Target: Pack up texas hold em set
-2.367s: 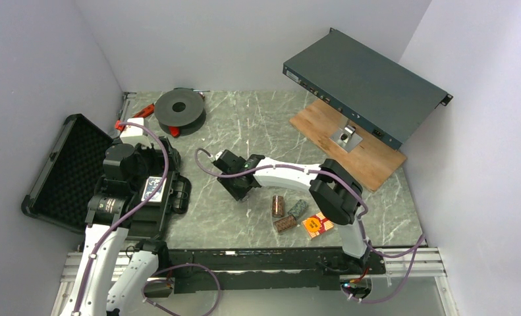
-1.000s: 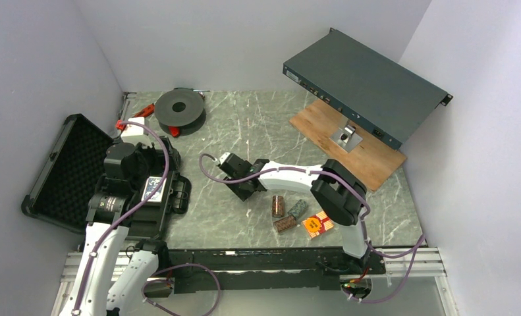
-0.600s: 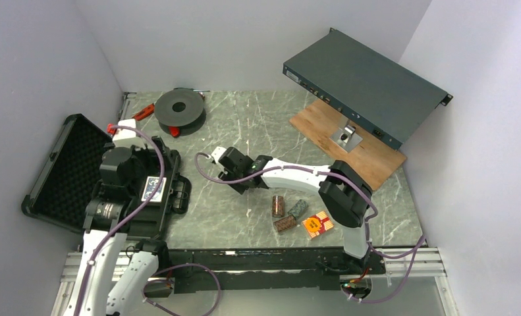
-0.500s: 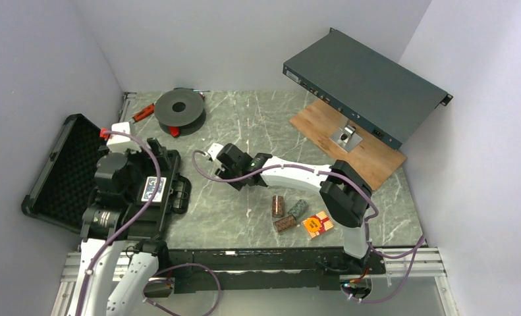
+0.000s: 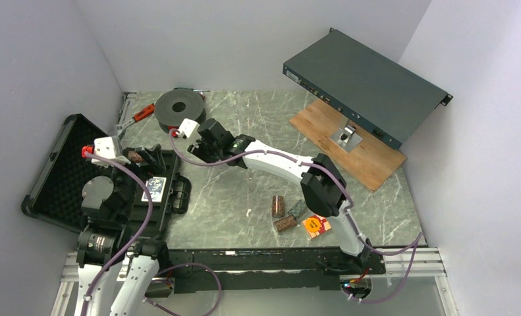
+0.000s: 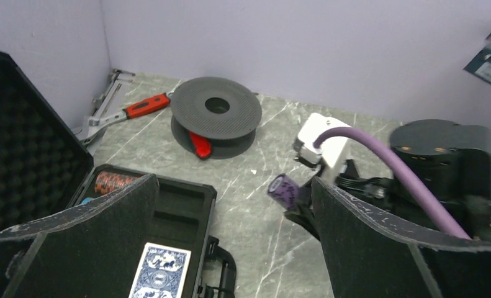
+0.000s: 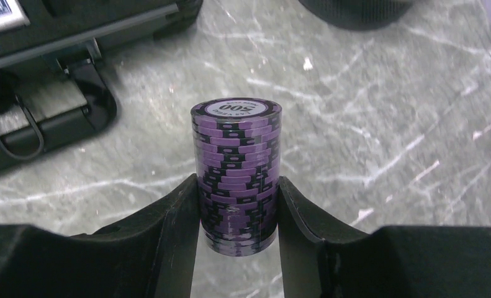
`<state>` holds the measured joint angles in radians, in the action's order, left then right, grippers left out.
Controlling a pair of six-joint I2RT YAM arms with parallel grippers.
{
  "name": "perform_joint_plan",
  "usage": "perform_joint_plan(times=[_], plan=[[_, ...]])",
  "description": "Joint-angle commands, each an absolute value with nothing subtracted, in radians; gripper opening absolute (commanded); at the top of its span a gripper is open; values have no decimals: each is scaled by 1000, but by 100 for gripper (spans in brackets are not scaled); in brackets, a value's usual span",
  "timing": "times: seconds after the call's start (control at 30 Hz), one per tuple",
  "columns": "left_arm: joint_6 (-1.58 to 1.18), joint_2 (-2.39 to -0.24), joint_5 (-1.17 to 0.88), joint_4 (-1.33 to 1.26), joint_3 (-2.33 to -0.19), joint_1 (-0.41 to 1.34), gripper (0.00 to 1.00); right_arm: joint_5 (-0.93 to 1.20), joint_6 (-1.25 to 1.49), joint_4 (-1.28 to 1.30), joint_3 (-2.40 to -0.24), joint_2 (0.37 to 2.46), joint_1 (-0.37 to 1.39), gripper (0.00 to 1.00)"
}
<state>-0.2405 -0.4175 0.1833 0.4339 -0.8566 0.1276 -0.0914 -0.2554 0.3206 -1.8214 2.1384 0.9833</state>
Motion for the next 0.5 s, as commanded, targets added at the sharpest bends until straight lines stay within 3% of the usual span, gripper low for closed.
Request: perform_joint_plan(times=[0.0, 0.47], plan=[[-229, -381, 131, 317, -851, 123, 100, 28, -294, 276, -1995, 2177, 979, 0], [-222, -326, -62, 110, -910, 147, 100, 317, -256, 296, -2266, 2319, 983, 0]])
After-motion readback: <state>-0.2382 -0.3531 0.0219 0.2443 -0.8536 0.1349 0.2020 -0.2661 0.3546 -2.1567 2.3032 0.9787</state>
